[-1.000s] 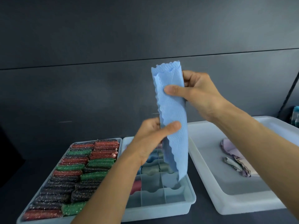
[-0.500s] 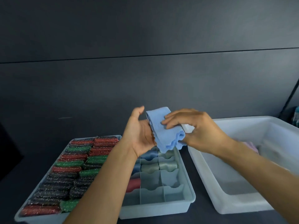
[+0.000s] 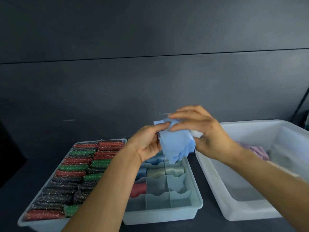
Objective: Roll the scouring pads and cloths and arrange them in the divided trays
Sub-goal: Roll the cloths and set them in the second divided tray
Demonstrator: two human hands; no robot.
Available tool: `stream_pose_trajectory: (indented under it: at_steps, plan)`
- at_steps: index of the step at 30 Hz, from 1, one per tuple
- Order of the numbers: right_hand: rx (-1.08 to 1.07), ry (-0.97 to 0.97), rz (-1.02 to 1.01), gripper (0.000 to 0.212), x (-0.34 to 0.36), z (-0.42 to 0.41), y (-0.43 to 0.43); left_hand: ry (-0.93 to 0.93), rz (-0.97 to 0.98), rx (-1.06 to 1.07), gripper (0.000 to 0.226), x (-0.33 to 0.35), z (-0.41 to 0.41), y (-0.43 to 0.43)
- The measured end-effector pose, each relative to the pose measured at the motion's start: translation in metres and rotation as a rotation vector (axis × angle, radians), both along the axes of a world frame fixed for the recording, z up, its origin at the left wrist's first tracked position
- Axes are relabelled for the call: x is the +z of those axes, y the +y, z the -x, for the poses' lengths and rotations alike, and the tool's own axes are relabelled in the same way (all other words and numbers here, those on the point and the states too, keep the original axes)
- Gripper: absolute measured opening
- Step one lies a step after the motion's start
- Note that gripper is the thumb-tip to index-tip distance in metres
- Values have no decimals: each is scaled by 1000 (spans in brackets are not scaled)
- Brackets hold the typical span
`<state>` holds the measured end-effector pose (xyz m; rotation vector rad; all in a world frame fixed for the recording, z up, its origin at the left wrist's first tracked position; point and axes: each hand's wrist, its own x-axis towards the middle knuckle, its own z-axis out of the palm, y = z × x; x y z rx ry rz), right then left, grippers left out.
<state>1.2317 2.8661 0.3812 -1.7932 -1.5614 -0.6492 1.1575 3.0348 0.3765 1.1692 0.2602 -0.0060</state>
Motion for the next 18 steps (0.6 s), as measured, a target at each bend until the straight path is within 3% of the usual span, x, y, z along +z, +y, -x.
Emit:
stream_pose_trajectory:
  at_steps: [3, 5, 7, 11, 15, 18]
  plan:
    - [114, 797, -236, 16, 10, 16, 5, -36, -76, 31, 67, -8, 1, 0]
    - [91, 1091, -256, 10, 11, 16, 6, -112, -34, -67, 91, -9, 7, -1]
    - [52, 1166, -201, 9, 9, 15, 7, -175, -87, -99, 89, -8, 12, -5]
    - [53, 1181, -179, 10, 5, 19, 8, -264, -322, 84, 37, -7, 16, -11]
    - [234, 1253, -259, 22, 2, 21, 10, -347, -290, 157, 13, -7, 19, -11]
    - [234, 1170, -245, 28, 0, 26, 12, -341, -222, 147, 28, -5, 23, -13]
